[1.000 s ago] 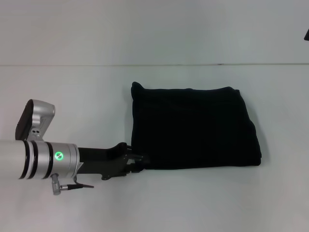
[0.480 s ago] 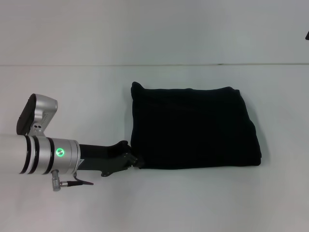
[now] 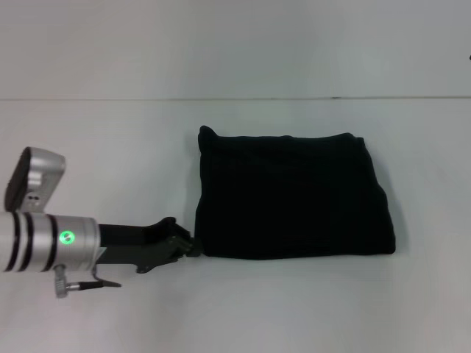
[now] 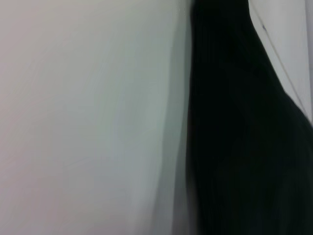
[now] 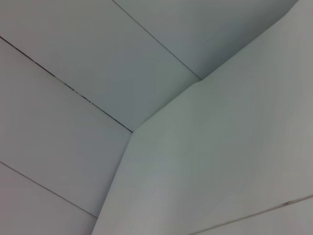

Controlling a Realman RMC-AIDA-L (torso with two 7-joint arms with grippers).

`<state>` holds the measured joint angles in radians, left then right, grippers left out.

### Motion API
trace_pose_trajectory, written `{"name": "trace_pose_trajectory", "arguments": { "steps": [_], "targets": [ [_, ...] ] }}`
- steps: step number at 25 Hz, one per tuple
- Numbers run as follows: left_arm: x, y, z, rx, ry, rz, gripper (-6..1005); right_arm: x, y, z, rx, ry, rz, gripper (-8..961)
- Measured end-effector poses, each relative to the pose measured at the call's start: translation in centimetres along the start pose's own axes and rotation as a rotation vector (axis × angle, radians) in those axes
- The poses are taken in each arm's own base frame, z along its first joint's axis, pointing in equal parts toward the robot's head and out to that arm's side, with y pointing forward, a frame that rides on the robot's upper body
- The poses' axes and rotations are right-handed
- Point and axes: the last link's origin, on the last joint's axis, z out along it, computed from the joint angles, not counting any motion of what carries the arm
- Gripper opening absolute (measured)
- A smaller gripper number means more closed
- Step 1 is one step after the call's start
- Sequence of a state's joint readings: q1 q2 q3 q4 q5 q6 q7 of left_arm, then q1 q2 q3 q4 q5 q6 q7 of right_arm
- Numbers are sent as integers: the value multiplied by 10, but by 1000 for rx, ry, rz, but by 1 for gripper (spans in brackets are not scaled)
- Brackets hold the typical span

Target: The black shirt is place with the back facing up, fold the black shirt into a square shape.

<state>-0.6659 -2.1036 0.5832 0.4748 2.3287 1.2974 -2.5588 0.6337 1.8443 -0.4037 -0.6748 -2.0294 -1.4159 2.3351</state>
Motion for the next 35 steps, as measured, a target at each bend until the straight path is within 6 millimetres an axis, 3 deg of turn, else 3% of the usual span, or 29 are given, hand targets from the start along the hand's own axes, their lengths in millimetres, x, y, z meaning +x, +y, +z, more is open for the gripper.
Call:
{"name": "trace_pose_trajectory", "arguments": {
  "steps": [7,15,23,26,30,31,32,35],
  "targets": [
    [-2,-5,-11,-8,10,-1,30,1,-1,0,-2,0,11,656],
    [-9,-25,-35,3,37,-40,30,1,0,-1,-9,-2,23,655],
    [-10,-24,-45,-17,16,-20,31,2,0,0,-11,0,17,656],
    [-8,-26,-58,-5,13,0,67,3,-1,0,-10,5,-4,656],
    [2,-31,-95,8,59,77,138,9,0,2,-20,9,-120,655],
    [2,-31,-95,8,59,77,175,12,0,4,-23,11,-178,655],
    [8,-26,-116,-53,135,202,212,17,0,6,-30,16,-266,655],
    [10,-15,-121,-128,180,432,324,40,-3,14,-47,17,-504,656]
  ]
}}
